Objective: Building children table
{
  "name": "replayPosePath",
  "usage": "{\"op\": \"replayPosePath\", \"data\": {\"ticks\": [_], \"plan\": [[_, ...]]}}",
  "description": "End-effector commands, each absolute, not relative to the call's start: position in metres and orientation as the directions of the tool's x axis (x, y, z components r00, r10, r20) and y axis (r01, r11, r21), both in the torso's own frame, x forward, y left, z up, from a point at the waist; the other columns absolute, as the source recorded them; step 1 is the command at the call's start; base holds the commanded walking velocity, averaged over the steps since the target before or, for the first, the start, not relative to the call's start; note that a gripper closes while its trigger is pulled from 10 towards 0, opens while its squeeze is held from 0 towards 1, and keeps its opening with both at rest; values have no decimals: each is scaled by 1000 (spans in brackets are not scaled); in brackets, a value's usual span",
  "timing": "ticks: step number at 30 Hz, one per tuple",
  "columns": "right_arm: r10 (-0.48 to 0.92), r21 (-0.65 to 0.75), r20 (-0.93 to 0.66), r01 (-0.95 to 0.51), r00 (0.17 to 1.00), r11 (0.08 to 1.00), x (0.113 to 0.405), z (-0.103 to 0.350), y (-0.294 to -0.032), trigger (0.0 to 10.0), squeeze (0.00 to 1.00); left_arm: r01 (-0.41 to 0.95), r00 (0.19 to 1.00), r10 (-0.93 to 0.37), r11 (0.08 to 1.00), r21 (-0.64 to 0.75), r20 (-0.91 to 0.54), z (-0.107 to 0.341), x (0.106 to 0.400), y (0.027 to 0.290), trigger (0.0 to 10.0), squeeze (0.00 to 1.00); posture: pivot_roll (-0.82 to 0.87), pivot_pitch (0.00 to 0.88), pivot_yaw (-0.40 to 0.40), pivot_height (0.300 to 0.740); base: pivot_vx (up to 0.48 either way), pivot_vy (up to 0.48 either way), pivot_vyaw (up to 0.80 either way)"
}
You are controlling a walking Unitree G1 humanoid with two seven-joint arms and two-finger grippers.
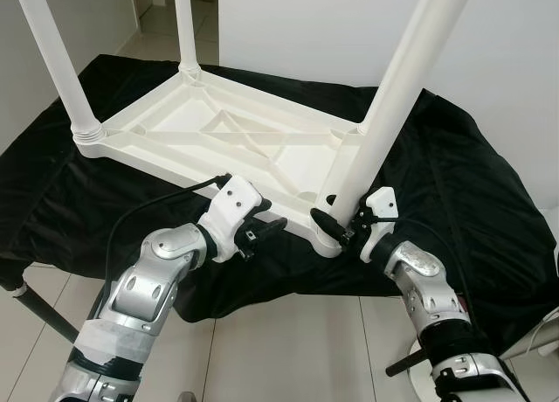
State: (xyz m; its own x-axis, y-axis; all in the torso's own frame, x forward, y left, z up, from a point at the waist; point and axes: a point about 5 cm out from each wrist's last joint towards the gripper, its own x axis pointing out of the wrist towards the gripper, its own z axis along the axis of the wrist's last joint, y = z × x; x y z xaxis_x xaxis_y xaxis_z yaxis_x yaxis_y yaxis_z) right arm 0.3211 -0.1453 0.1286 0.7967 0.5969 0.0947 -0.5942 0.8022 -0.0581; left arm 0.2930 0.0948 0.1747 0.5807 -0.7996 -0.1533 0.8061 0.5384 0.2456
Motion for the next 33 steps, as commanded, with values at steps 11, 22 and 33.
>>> {"op": "replayPosePath", "data": {"ticks": [11,22,33], "plan": [[304,29,135,-310,943,950,307,129,-137,10000,0,796,598,-785,559,232,-161,169,290,91,10000,0,54,43,-115,740,0,0,0],[-13,93,92,5,996,996,293,125,-133,10000,0,799,595,-787,555,231,-163,167,289,90,10000,0,64,33,-126,740,0,0,0],[15,82,107,-24,994,996,289,131,-123,10000,0,804,588,-792,548,232,-166,166,288,89,10000,0,55,25,-119,740,0,0,0]]}}
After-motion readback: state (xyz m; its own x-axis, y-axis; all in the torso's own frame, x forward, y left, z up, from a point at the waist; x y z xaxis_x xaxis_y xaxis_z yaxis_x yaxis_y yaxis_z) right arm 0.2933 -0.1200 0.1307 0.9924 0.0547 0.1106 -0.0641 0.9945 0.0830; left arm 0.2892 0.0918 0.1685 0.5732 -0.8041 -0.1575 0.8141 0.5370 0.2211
